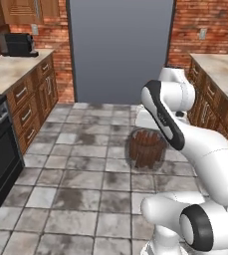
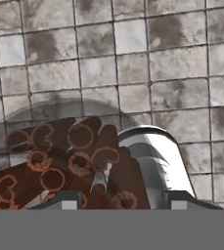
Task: Pick the jar and jar from the dining table and place them in the open cabinet. Close the cabinet after placing the objects.
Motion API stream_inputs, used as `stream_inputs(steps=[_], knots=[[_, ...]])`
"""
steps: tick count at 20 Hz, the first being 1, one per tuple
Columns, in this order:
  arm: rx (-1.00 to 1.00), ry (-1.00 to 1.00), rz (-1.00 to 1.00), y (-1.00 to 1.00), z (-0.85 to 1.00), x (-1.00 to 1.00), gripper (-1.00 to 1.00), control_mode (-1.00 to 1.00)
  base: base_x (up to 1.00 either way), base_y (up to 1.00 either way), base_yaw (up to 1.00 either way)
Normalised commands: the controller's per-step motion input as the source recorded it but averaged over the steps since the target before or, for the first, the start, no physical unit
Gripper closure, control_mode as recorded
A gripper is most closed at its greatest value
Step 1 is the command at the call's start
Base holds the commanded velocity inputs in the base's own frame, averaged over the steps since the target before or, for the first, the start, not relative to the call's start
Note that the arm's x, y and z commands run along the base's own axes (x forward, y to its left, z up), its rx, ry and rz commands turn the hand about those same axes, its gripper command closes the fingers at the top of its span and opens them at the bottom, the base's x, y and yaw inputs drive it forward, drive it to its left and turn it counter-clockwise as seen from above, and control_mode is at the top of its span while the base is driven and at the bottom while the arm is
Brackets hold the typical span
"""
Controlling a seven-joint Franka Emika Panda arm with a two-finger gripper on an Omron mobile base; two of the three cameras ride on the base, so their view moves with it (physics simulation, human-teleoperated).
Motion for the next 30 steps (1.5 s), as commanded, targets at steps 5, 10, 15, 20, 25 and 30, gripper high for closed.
stream_inputs(steps=[5, 10, 15, 20, 25, 30], knots=[[0.00, 0.00, 0.00, 0.00, 0.00, 0.00, 1.00, 1.00, 1.00, 0.06, 0.21], [0.00, 0.00, 0.00, 0.00, 0.00, 0.00, 1.00, 1.00, 1.00, 0.17, 0.26], [0.00, 0.00, 0.00, 0.00, 0.00, 0.00, 1.00, 1.00, 1.00, 0.03, 0.16], [0.00, 0.00, 0.00, 0.00, 0.00, 0.00, 1.00, 1.00, 1.00, 0.00, 0.34], [0.00, 0.00, 0.00, 0.00, 0.00, 0.00, 1.00, 1.00, 1.00, 0.00, 0.41], [0.00, 0.00, 0.00, 0.00, 0.00, 0.00, 1.00, 1.00, 1.00, -0.05, 0.39]])
